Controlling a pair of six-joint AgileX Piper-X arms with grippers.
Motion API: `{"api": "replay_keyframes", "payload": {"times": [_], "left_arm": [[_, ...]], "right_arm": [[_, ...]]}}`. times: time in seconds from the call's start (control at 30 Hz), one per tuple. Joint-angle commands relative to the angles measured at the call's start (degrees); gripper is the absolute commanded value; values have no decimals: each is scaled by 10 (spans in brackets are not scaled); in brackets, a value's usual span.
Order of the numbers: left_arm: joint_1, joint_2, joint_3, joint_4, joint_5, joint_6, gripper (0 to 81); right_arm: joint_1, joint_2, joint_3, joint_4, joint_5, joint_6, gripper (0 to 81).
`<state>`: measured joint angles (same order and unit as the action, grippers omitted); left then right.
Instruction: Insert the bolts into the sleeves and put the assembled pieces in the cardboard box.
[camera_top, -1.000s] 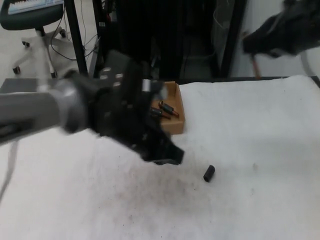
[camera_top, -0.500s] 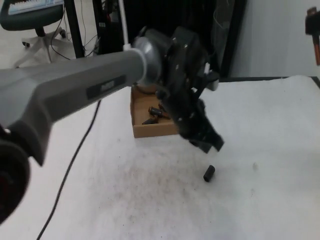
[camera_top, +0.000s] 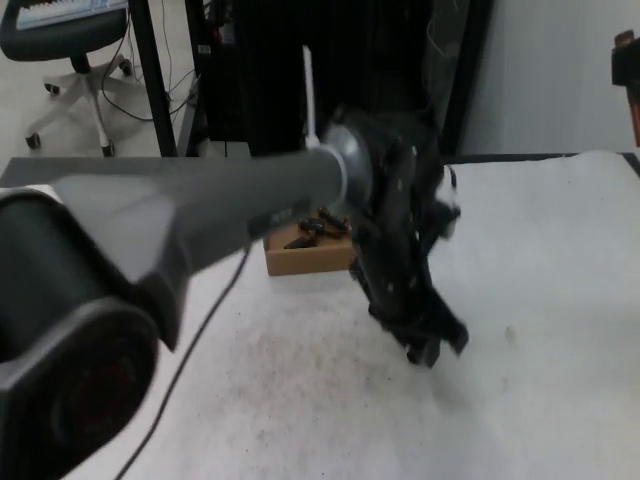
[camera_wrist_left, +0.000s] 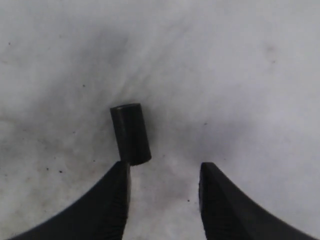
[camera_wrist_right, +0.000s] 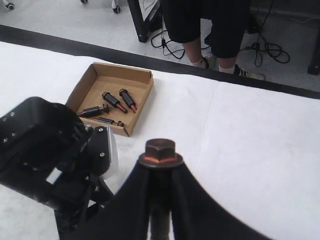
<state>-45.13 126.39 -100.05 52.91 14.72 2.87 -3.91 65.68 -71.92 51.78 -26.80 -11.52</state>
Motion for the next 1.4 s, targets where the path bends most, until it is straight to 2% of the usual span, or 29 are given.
{"api": "replay_keyframes", "payload": {"times": [0.0, 1.07, 1.37], "left_arm": [[-4, -1, -6, 3, -25, -4, 412], [-19, 14, -7, -55, -58, -16, 412], [-19, 28, -7, -95, -75, -9, 400]], "right_arm": [[-1, -9, -2, 10, -2, 0, 8], [-1, -29, -2, 33, -2, -1, 8], [-1, -29, -2, 56, -2, -24, 8]]}}
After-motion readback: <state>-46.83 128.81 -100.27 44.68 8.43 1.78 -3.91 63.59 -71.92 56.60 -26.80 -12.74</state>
